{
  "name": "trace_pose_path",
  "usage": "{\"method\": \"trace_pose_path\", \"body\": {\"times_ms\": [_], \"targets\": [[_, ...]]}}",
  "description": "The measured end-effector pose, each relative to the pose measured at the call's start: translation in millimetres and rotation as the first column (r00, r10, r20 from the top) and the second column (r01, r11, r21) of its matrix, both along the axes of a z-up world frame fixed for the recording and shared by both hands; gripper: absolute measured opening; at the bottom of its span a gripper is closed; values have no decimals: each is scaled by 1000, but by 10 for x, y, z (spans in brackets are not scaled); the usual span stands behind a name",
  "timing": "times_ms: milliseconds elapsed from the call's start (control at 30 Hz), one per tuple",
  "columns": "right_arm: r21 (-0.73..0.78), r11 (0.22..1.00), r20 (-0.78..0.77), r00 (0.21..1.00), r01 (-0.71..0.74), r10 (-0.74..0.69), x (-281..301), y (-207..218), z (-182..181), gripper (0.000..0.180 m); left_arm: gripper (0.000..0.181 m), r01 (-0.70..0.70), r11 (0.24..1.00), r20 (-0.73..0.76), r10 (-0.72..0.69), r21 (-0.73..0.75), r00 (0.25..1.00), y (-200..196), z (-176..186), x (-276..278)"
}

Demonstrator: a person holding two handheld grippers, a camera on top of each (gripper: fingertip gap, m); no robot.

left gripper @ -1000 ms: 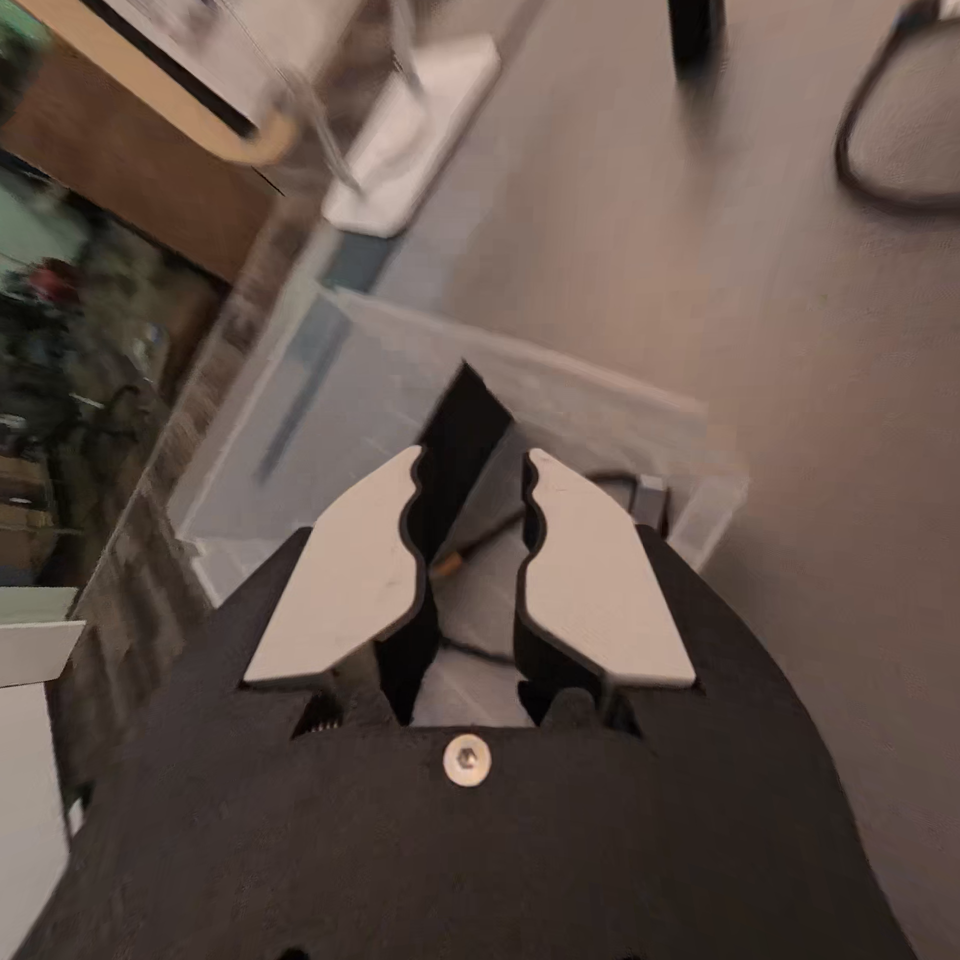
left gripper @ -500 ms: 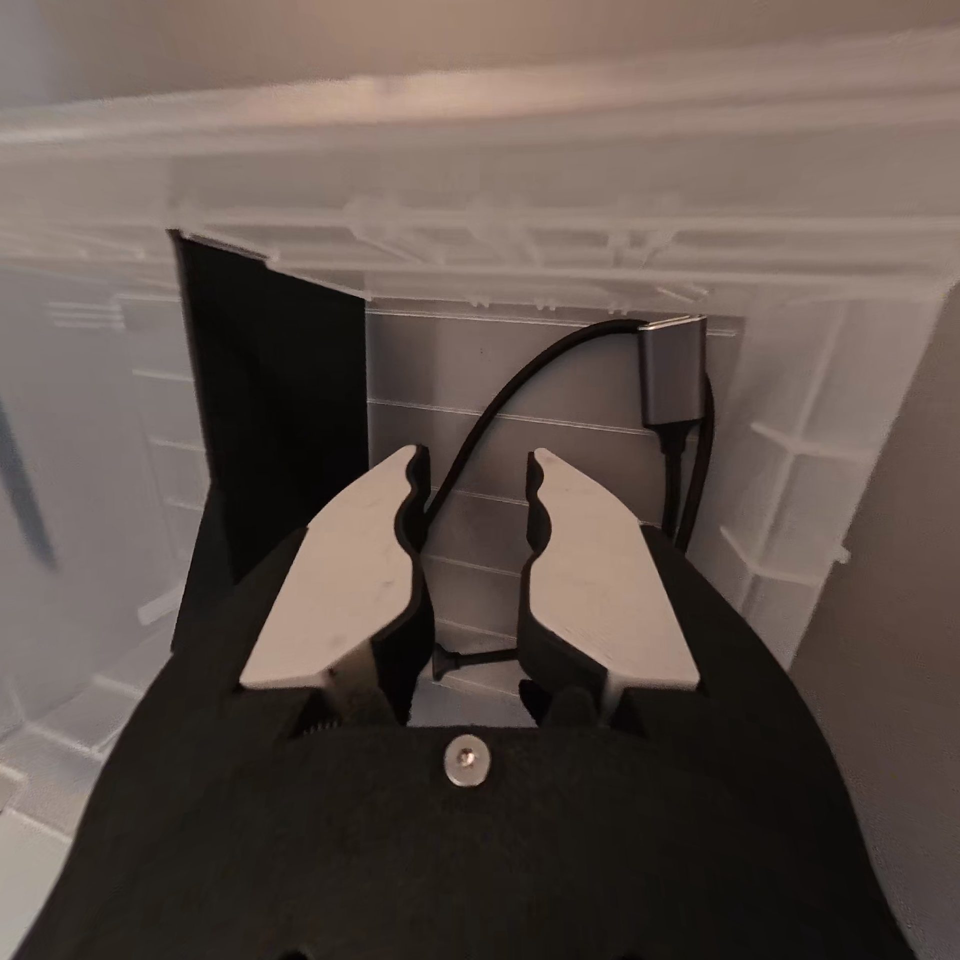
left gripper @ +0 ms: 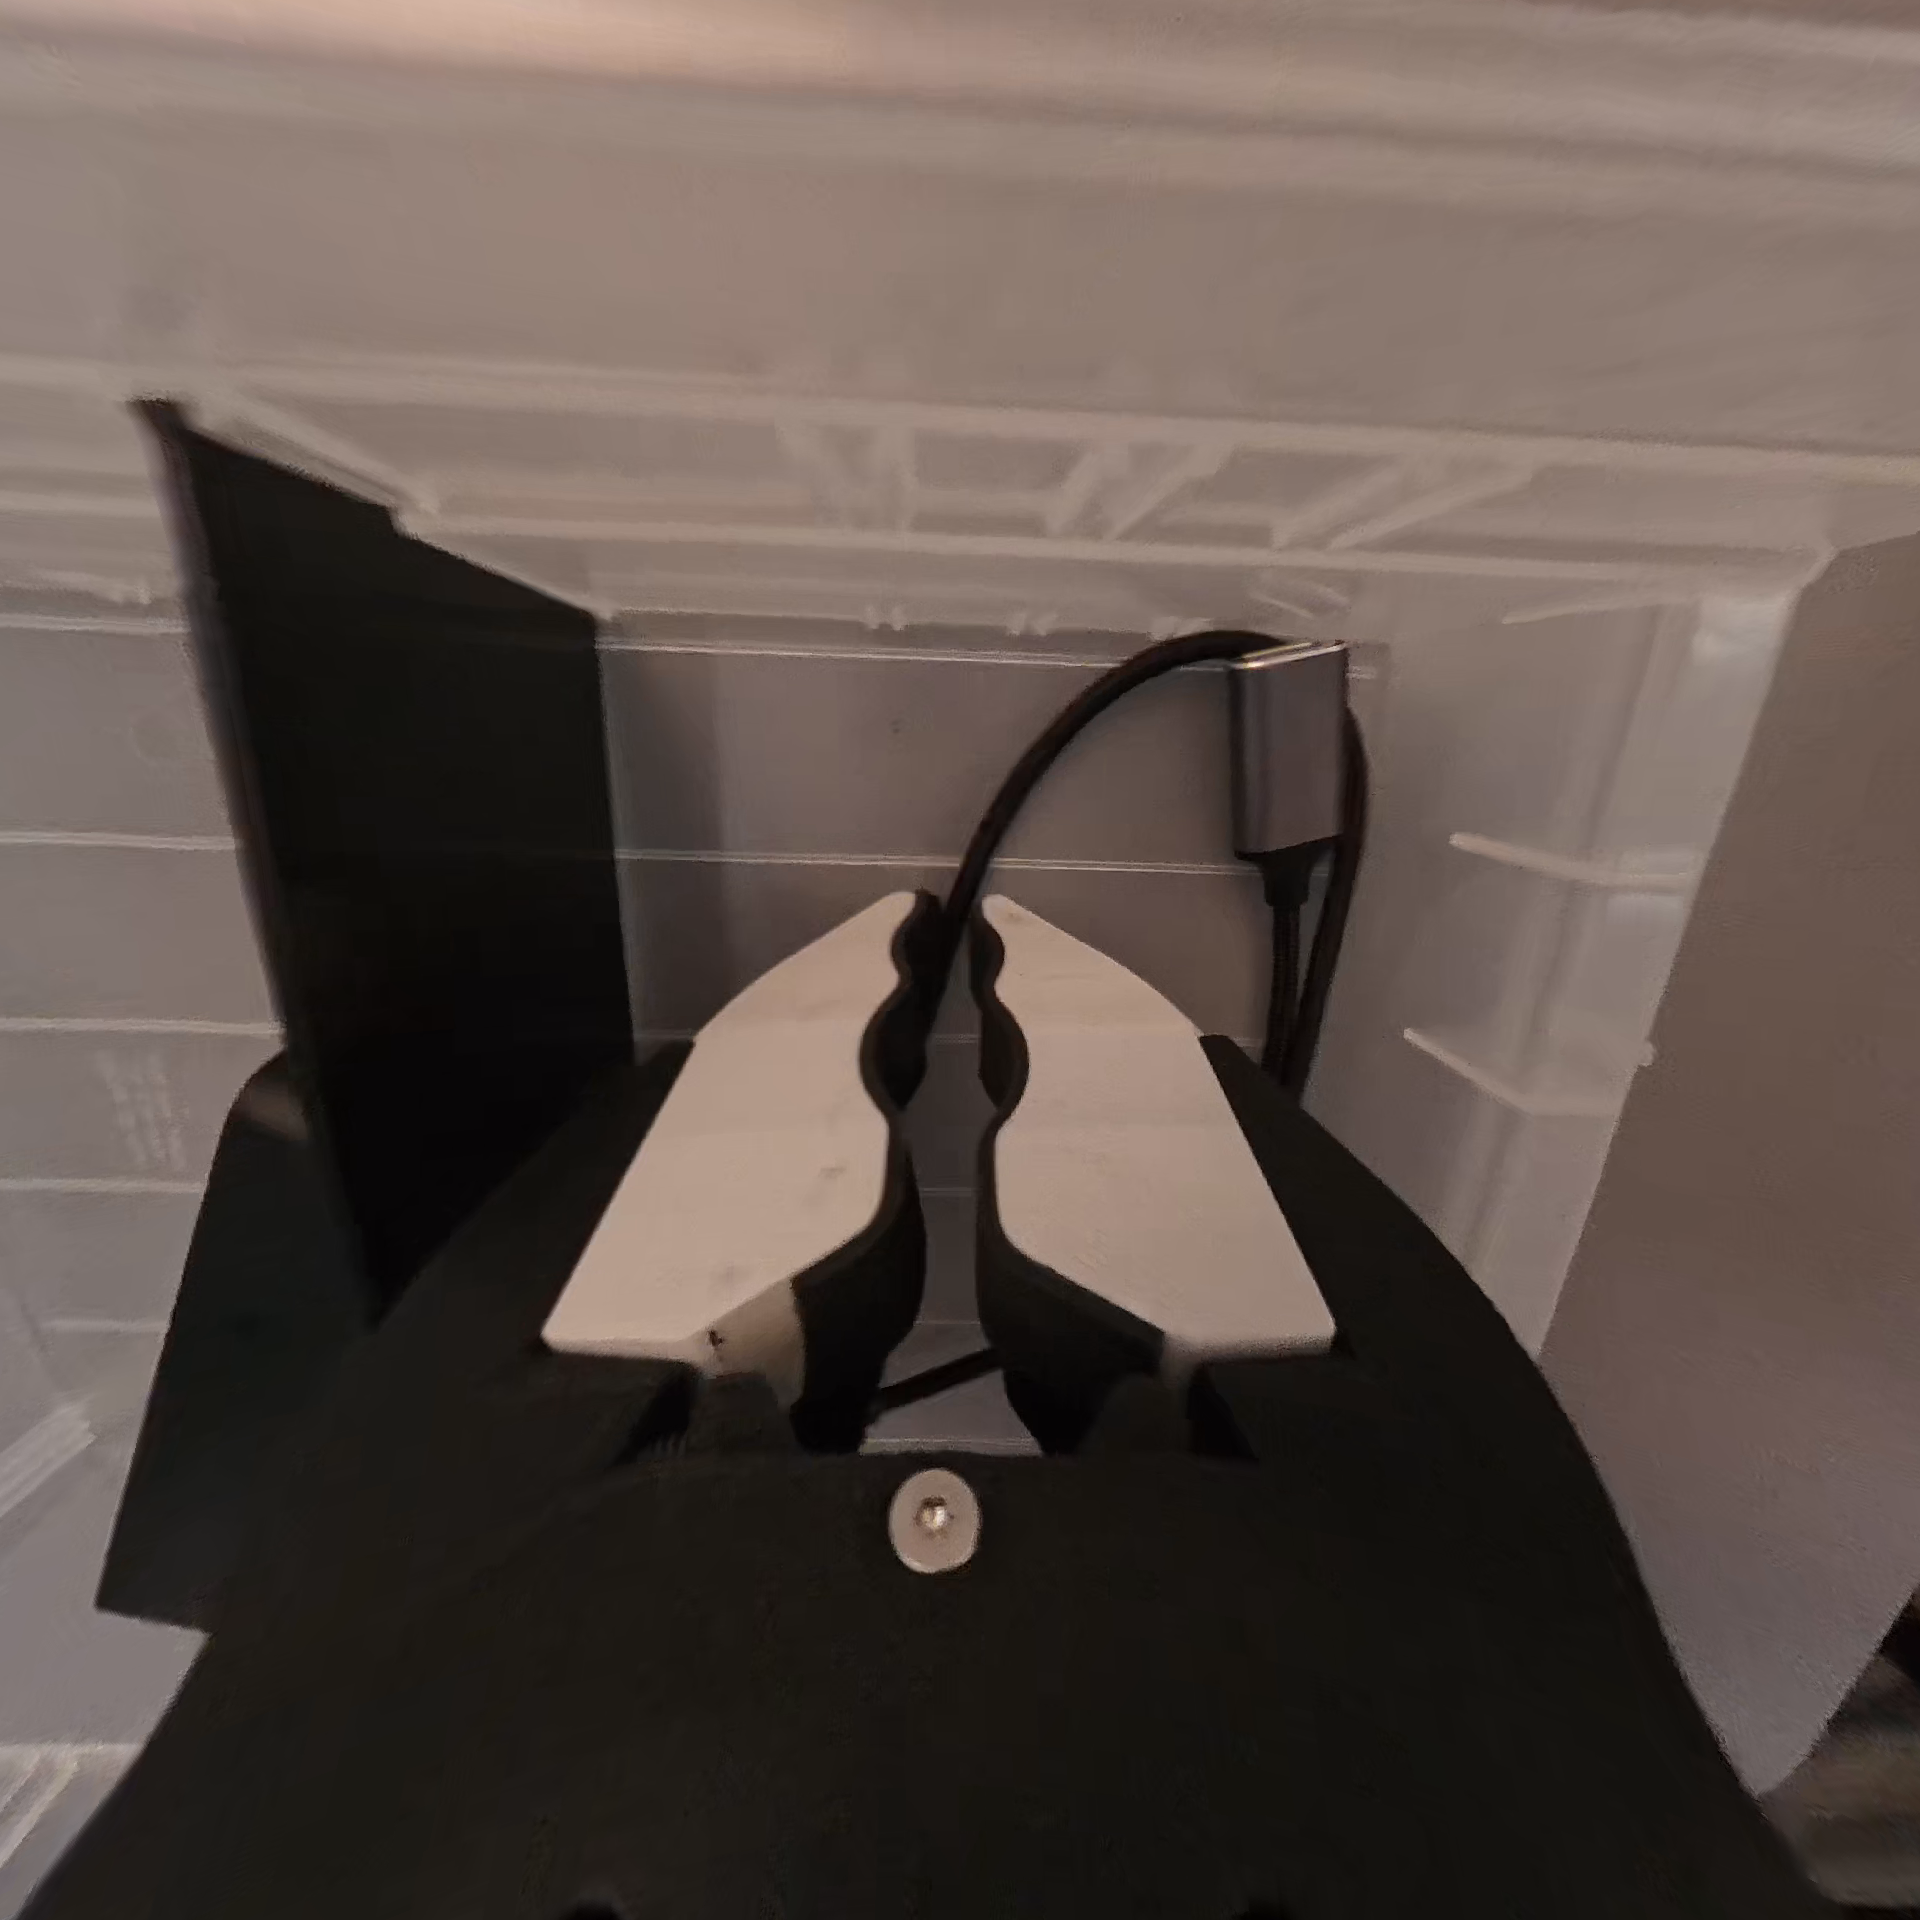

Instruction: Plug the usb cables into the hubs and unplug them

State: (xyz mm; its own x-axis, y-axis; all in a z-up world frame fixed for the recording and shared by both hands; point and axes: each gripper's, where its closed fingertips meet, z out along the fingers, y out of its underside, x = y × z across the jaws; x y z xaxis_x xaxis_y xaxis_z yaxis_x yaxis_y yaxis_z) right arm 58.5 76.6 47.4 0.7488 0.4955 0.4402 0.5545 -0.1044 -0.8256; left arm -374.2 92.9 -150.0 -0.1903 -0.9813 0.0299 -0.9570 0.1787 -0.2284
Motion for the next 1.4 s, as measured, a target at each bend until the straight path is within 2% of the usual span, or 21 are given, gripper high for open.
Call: {"method": "trace_pose_path", "body": {"times_ms": [133, 233, 300, 433, 700, 967, 1100, 1167, 1267, 1300, 1400], "targets": [[-7, 1000, 32, 999, -10, 10, -9, -15, -32, 75, 3, -22, 1000, -85, 22, 3, 996, -41, -5, -55], [0, 1000, 55, 998, -15, 15, -6, -47, -17, 74, 3, -3, 992, -184, 26, 127, 983, 22, 30, -173], [11, 1000, 54, 998, -27, 26, -20, -73, 16, 73, 2, -27, 982, -179, 62, 188, 982, 32, 145, -167], [22, 999, 37, 998, -41, 40, -55, -100, 69, 71, 2, -57, 940, -158, 116, 335, 981, 82, 581, -156], [33, 998, 77, 995, -59, 56, -146, -130, 78, 71, 2, 32, 756, -255, 180, 654, 950, 154, 1697, -227], [49, 995, 122, 990, -83, 76, -272, -183, 95, 72, 2, -9, 650, -166, 208, 760, 964, 29, 2450, -4], [76, 986, 85, 986, -151, 145, -504, -287, 198, 71, 2, -22, 619, -99, 160, 785, 982, -162, 2697, 301], [88, 972, 41, 976, -217, 214, -703, -397, 280, 71, 2, -26, 635, -53, 105, 772, 993, -331, 2754, 552], [98, 947, -8, 951, -305, 308, -939, -608, 407, 71, 2, -3, 686, 22, -19, 728, 1000, -630, 2680, 1020], [100, 943, -28, 946, -318, 322, -974, -670, 450, 71, 2, 6, 680, 46, -59, 733, 997, -696, 2651, 1177], [64, 911, -216, 885, -408, 412, -1167, -903, 524, 68, 2, 31, 674, 108, -163, 738, 981, -881, 2487, 1617]]}}
